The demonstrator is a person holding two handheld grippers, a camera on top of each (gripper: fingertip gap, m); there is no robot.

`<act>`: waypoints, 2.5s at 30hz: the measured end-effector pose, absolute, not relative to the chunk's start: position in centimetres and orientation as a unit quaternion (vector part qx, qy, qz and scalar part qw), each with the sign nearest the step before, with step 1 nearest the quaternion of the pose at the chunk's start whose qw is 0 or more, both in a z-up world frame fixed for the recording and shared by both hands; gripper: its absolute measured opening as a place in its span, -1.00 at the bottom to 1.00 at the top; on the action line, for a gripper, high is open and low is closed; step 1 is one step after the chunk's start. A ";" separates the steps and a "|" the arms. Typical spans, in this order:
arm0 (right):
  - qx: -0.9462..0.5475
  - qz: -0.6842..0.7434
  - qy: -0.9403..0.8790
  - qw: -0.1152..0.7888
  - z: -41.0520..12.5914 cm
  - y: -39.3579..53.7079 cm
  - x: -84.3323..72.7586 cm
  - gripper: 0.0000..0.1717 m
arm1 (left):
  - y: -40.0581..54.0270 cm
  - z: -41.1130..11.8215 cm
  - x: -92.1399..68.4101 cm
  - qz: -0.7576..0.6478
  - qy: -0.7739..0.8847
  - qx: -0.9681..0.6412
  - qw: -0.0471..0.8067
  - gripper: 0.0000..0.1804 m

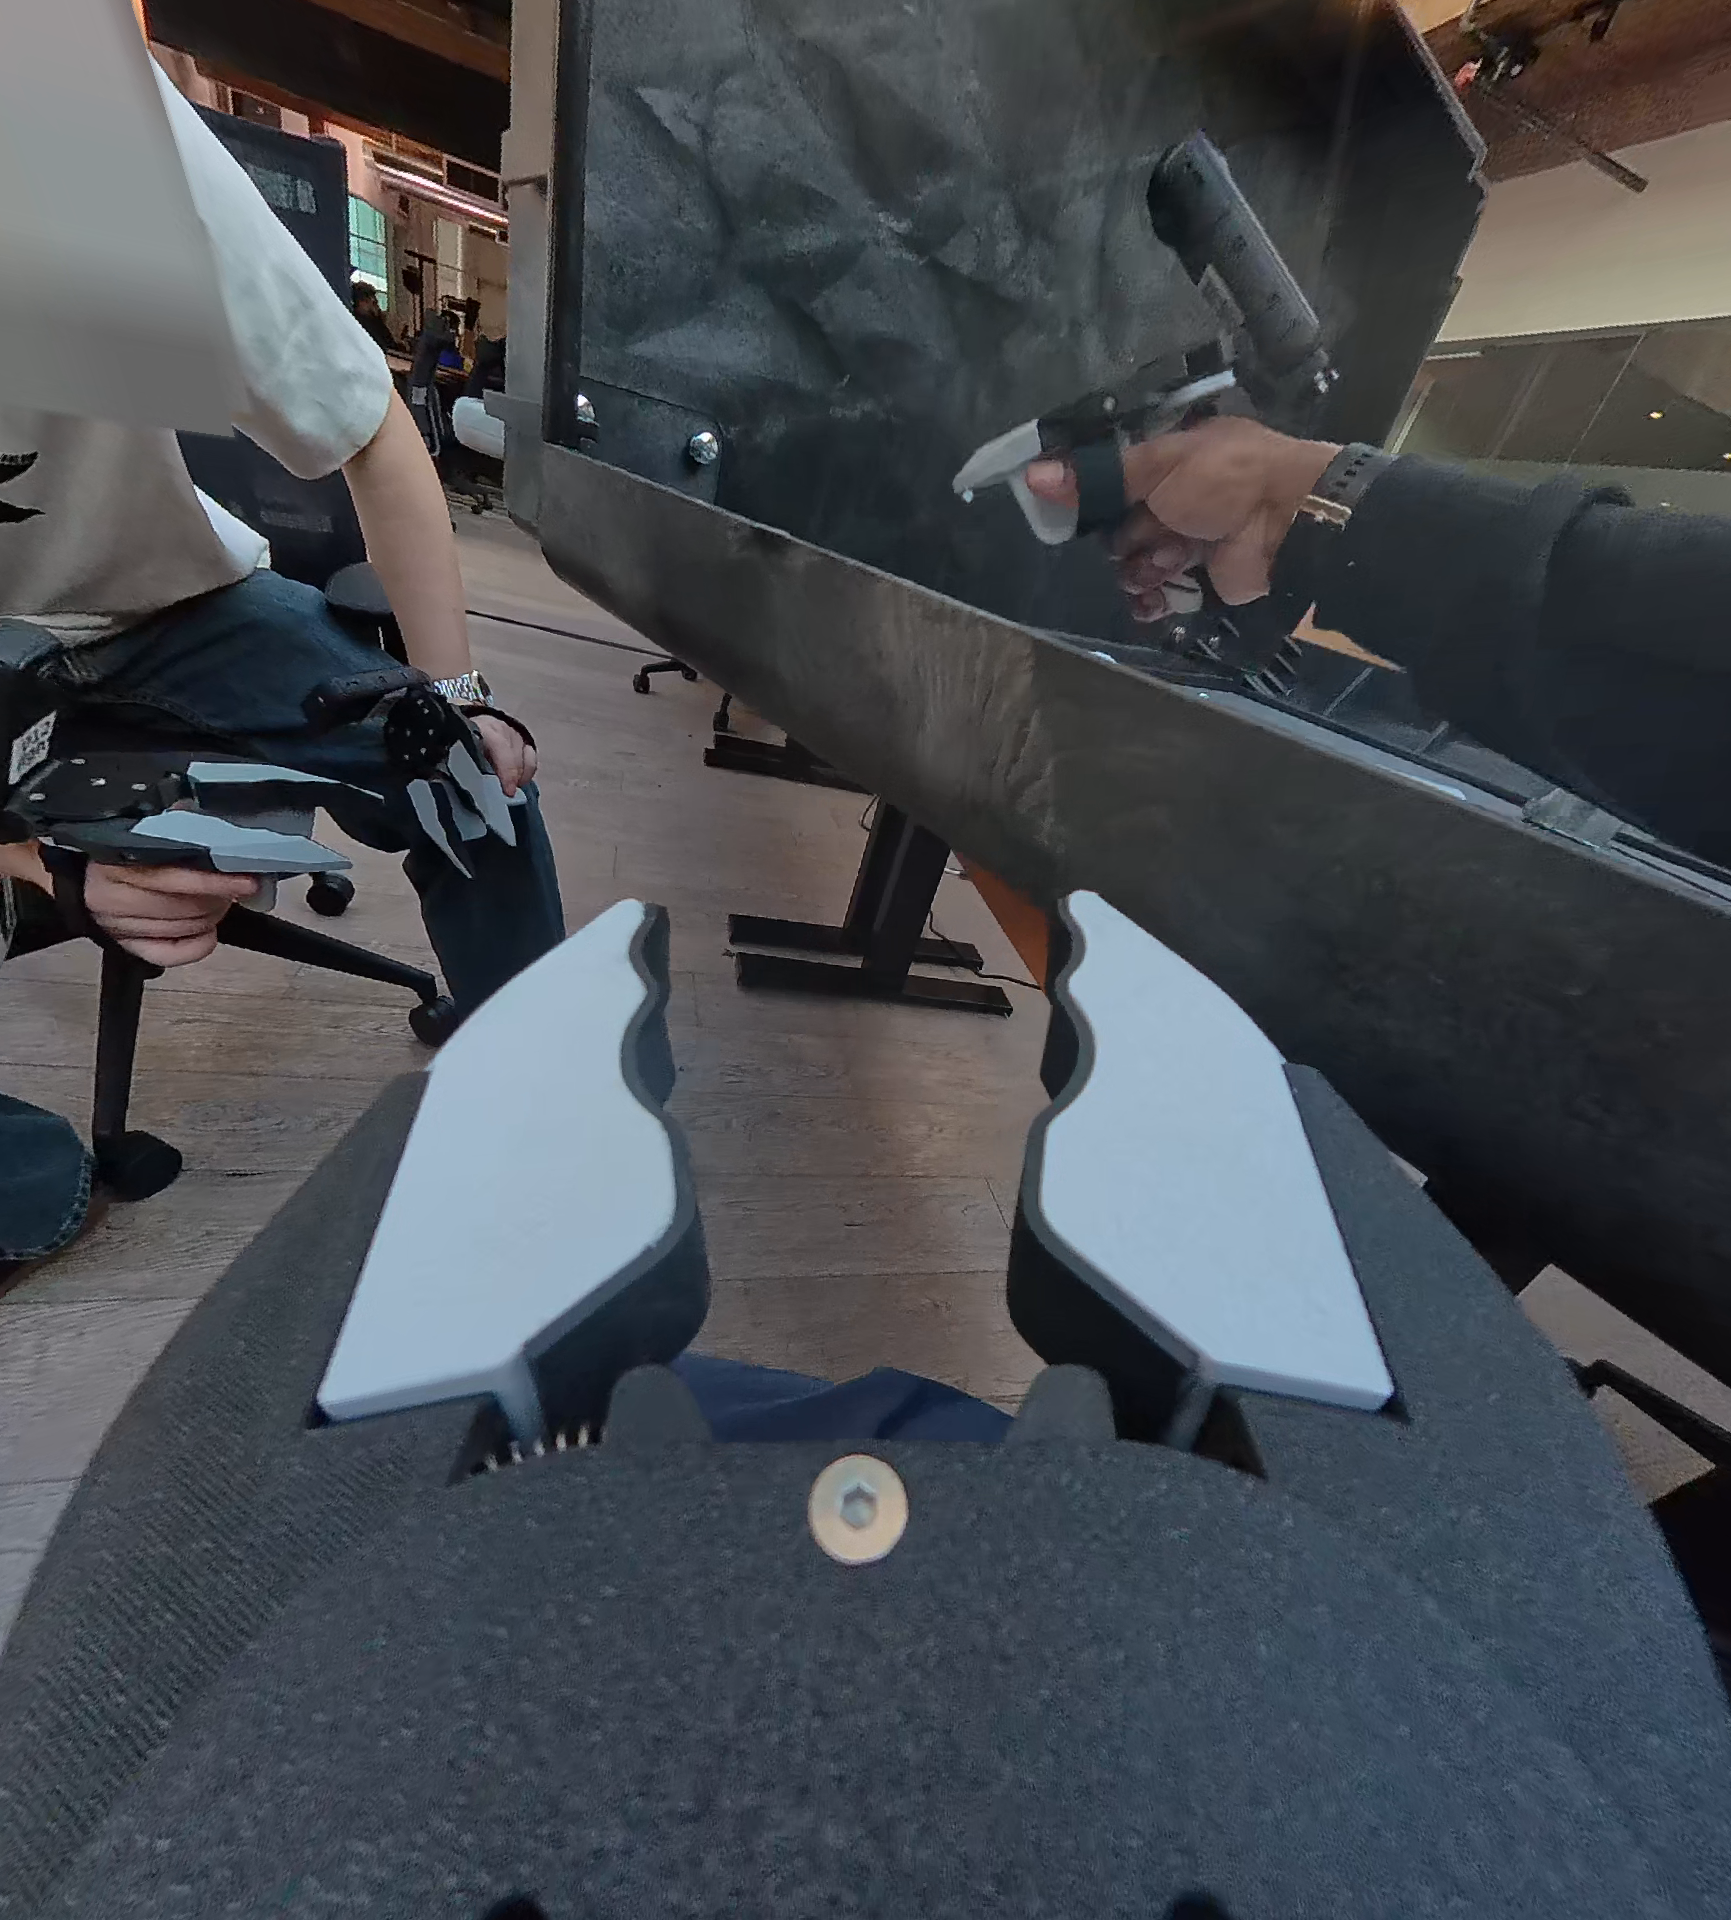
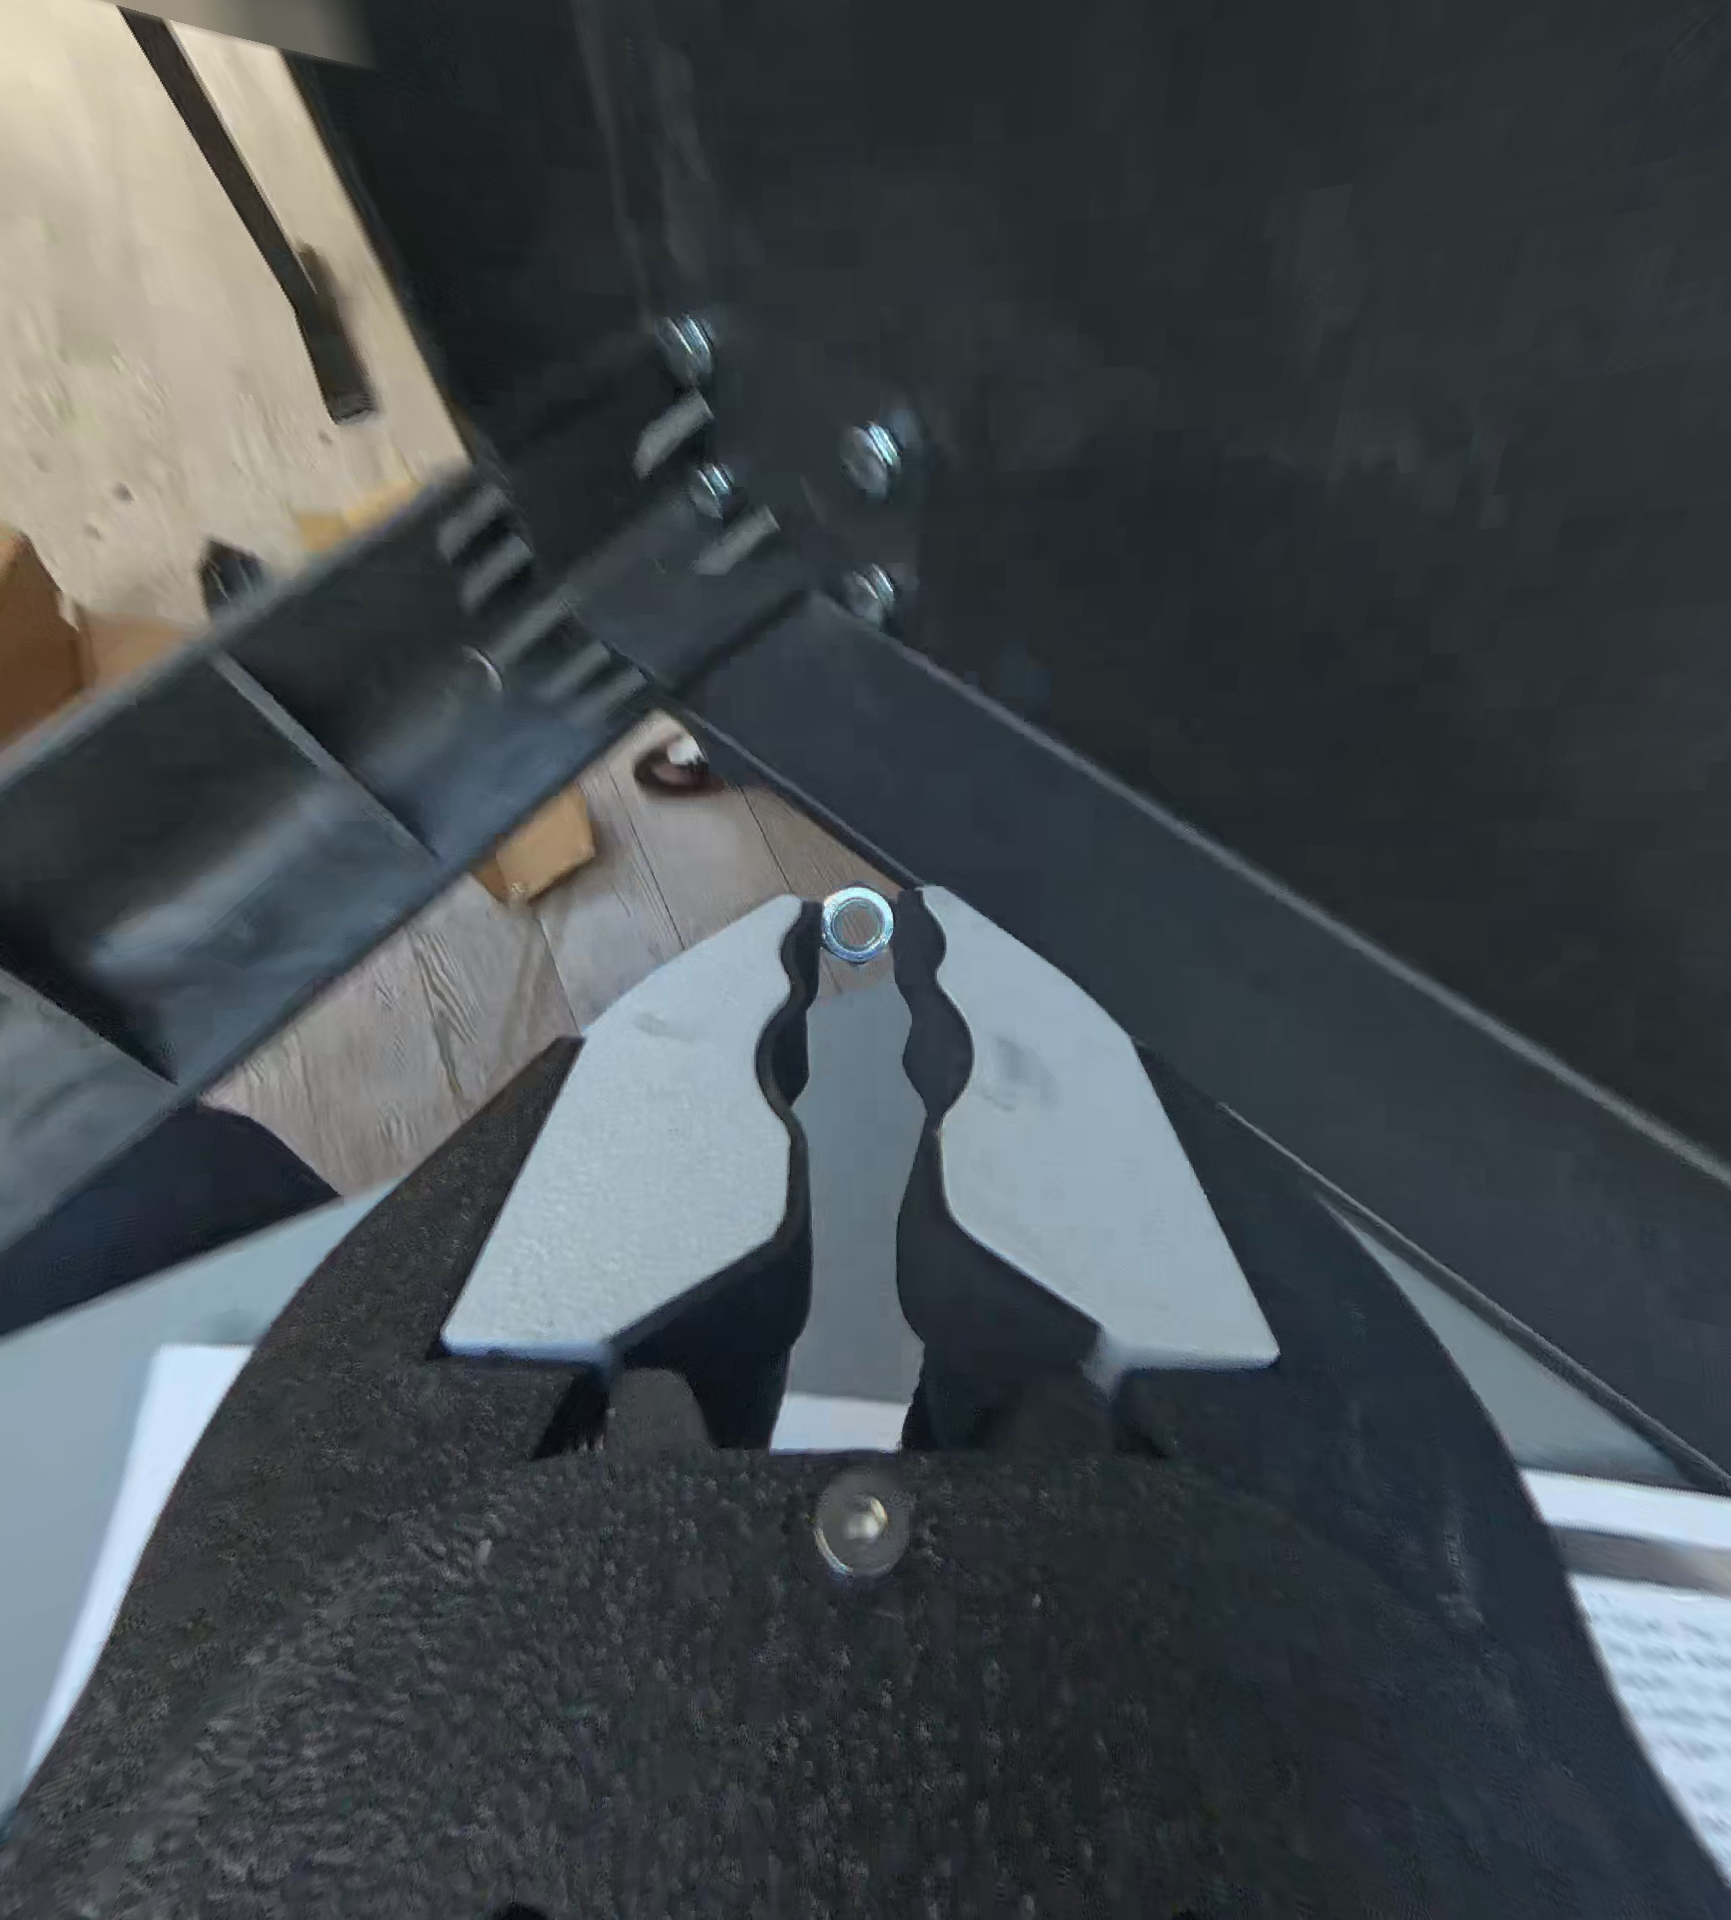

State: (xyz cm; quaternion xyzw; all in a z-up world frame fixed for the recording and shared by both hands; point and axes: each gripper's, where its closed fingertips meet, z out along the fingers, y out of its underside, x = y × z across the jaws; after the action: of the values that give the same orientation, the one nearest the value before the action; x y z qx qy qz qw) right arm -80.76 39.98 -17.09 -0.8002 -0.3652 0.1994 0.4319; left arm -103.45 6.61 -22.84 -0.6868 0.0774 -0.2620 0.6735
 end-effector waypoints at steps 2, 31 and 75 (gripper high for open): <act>-0.774 0.238 -0.355 0.466 -14.1 38.4 -85.2 -0.83 | 6.6 -23.5 -103.4 -0.271 0.076 -0.687 0.670 -0.24; -0.720 0.286 -0.476 0.416 -13.0 34.7 -110.2 -0.84 | 2.6 -26.7 -109.5 -0.246 0.049 -0.699 0.670 -0.26; -0.695 0.192 -0.452 0.526 -17.3 28.0 -93.8 -0.76 | 4.0 -23.3 -106.9 -0.286 0.079 -0.668 0.682 -0.24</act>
State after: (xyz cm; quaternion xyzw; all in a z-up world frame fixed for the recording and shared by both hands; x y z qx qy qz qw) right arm -93.85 28.00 -17.29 -0.6945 -0.4522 0.1923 0.5255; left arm -106.93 4.02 -23.34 -0.6684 0.0788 -0.2864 0.6819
